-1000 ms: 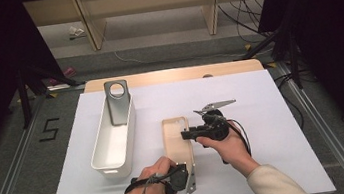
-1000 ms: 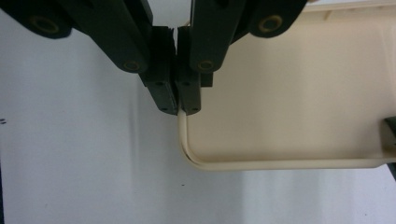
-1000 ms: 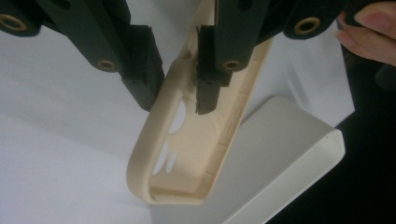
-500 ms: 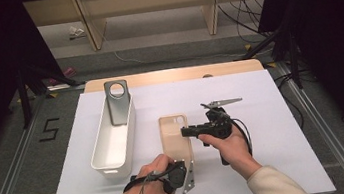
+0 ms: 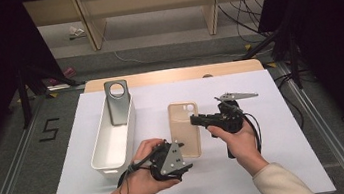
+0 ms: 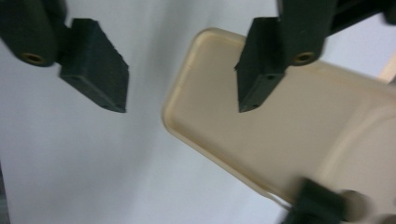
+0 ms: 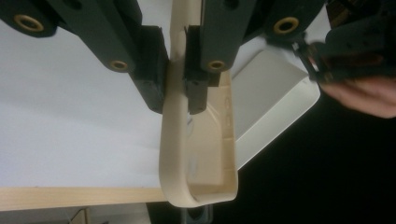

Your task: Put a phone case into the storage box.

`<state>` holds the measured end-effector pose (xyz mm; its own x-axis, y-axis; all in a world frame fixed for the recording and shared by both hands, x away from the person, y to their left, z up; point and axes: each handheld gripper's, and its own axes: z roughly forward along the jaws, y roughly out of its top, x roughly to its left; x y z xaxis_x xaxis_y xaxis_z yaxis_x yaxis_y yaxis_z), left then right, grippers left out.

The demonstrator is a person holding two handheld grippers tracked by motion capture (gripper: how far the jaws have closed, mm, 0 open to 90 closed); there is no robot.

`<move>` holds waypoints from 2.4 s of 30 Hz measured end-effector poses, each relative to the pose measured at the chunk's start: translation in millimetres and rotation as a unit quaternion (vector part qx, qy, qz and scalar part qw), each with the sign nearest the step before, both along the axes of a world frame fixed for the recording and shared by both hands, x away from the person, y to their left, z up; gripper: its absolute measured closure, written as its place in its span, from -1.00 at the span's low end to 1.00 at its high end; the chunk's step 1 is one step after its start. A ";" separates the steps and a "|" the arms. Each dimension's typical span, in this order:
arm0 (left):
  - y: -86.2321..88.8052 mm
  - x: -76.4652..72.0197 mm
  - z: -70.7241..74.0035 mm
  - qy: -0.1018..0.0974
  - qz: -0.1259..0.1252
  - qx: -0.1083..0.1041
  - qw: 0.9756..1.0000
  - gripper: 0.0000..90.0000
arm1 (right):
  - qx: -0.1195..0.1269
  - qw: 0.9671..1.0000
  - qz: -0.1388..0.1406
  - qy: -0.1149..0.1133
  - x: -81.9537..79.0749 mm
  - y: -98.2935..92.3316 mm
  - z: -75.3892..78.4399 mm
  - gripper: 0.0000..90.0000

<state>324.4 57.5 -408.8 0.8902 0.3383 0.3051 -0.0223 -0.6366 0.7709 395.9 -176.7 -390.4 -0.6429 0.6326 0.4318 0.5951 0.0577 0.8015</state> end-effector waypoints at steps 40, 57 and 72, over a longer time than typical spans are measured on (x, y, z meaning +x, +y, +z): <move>21.0 62.5 33.5 0.106 0.231 -0.249 0.935 0.88 | -0.022 0.999 0.001 -0.023 -6.8 2.2 -3.7 0.78; 30.3 66.9 38.8 0.085 0.254 -0.249 0.931 0.90 | -0.065 0.994 -0.006 -0.093 -9.0 4.7 3.8 -0.26; 63.2 72.1 64.7 0.063 0.278 -0.283 0.916 0.90 | -0.096 0.988 -0.029 -0.115 -11.2 -16.7 3.9 -0.53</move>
<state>396.5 120.6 -344.1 0.5482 0.8222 -0.1529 0.2965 -0.0201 0.9548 384.7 -193.3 -386.5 -0.6706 0.7270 0.1475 0.4056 0.1928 0.8935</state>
